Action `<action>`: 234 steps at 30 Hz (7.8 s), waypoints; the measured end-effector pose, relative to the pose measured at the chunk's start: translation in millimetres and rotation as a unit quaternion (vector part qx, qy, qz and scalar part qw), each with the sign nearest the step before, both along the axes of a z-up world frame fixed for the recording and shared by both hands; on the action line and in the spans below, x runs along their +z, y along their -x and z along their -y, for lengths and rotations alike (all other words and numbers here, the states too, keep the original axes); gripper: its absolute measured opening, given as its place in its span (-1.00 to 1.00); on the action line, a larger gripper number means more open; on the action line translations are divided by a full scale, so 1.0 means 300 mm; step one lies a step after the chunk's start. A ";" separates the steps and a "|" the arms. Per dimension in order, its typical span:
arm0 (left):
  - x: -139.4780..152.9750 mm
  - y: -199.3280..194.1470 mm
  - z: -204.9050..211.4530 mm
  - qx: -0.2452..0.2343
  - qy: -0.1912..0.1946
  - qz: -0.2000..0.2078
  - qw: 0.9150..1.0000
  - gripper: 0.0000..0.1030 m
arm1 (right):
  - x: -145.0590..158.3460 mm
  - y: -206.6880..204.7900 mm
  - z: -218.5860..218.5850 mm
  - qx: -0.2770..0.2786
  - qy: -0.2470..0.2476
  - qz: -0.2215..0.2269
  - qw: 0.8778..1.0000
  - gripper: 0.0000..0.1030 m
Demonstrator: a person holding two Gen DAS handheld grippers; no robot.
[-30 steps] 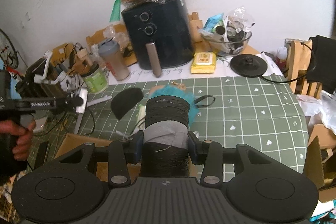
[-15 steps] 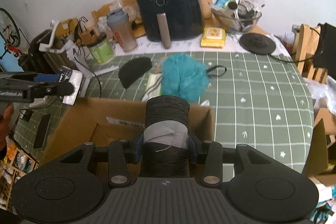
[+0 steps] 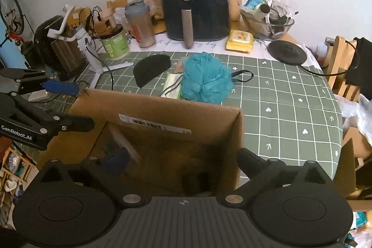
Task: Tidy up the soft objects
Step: 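Lower the roll into the box with the right gripper while the left drops the card package in, then move the right gripper to the blue mesh loofah, then grasp the blue mesh loofah with the right gripper and lift it, then carry the loofah toward the box with the right gripper while the left approaches the black foam, then grasp the black foam half-disc with the left gripper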
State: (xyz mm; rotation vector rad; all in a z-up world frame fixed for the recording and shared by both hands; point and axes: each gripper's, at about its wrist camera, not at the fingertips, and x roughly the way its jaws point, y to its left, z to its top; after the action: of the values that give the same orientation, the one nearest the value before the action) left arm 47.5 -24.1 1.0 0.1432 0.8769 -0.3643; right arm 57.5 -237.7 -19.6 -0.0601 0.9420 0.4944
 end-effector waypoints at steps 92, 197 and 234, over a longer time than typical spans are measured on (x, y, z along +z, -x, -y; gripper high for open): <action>-0.010 -0.007 -0.203 0.252 0.093 -0.043 0.962 0.66 | -0.293 -0.815 -0.099 0.183 0.026 0.025 0.982 1.00; -0.454 -0.919 -0.316 0.188 -0.058 -0.161 0.967 0.66 | -0.060 -0.342 0.277 -0.069 -0.083 0.019 0.994 0.33; -0.065 -0.519 -0.279 0.189 0.081 -0.038 0.978 0.19 | 0.022 -0.237 0.196 -0.050 -0.084 0.019 0.995 0.33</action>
State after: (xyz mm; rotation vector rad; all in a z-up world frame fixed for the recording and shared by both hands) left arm 203.2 59.4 -18.5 -0.1890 0.9232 -0.0836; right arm 128.5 -296.5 -12.9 0.1293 0.8582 0.4774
